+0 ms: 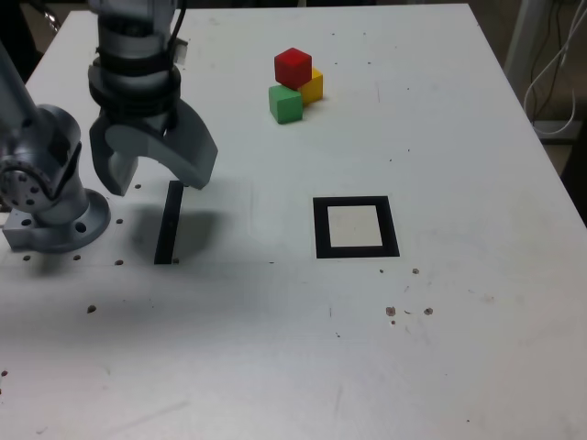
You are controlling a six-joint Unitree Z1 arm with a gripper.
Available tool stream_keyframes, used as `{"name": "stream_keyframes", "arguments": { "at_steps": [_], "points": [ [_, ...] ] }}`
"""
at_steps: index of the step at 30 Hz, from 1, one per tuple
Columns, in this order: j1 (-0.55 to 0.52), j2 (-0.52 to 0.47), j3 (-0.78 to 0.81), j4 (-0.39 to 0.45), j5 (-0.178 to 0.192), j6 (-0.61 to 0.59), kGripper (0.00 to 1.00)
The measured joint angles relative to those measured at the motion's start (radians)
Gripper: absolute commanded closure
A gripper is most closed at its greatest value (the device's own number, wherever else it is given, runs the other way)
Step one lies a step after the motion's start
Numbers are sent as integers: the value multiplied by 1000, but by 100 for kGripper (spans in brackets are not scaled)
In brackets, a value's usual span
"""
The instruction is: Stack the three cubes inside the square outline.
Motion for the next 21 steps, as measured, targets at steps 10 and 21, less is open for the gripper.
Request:
{"name": "stream_keyframes", "arguments": {
  "at_steps": [10,21],
  "points": [
    [0,-4,-62,50,19,0,3],
    [169,34,-228,126,52,169,3]
  ]
}}
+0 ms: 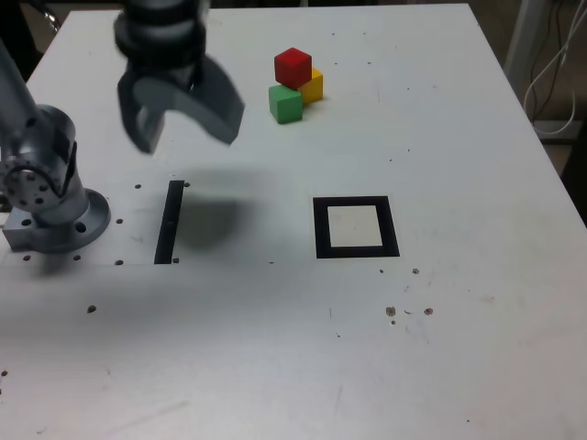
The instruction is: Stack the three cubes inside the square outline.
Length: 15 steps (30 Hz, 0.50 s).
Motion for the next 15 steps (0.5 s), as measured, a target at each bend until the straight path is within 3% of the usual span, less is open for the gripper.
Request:
{"name": "stream_keyframes", "arguments": {
  "at_steps": [9,15],
  "points": [
    [149,103,-290,124,52,175,3],
    [234,201,-464,184,61,248,3]
  ]
}}
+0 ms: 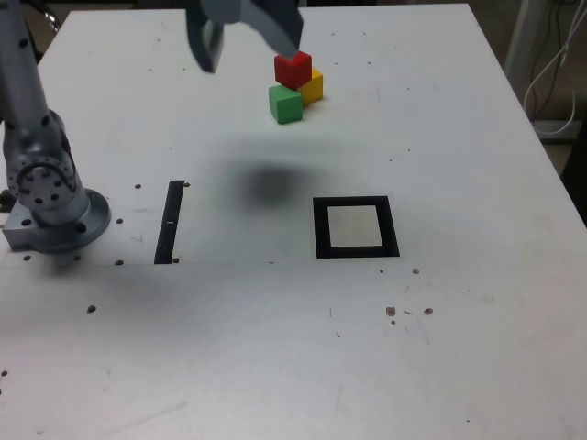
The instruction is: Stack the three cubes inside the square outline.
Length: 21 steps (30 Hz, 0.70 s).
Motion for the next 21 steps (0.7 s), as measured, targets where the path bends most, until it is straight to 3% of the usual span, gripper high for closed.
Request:
{"name": "stream_keyframes", "arguments": {
  "at_steps": [11,21],
  "points": [
    [160,188,-240,78,18,103,4],
    [233,311,-310,87,50,161,5]
  ]
}}
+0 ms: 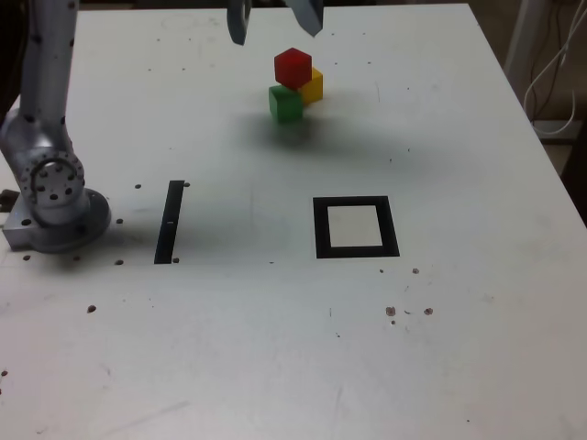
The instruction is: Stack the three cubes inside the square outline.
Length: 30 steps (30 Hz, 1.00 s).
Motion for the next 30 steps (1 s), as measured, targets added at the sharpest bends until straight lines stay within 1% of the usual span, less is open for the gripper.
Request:
{"name": "stream_keyframes", "arguments": {
  "at_steps": [3,8,14,21,26,30],
  "points": [
    [23,41,-15,-5,8,21,5],
    [29,93,-53,-15,20,50,6],
    [27,140,-74,-17,21,81,7],
    [12,196,-145,-15,11,162,8],
    [12,238,-147,-15,9,173,9],
    [13,241,-139,-16,9,173,9]
  ]
}}
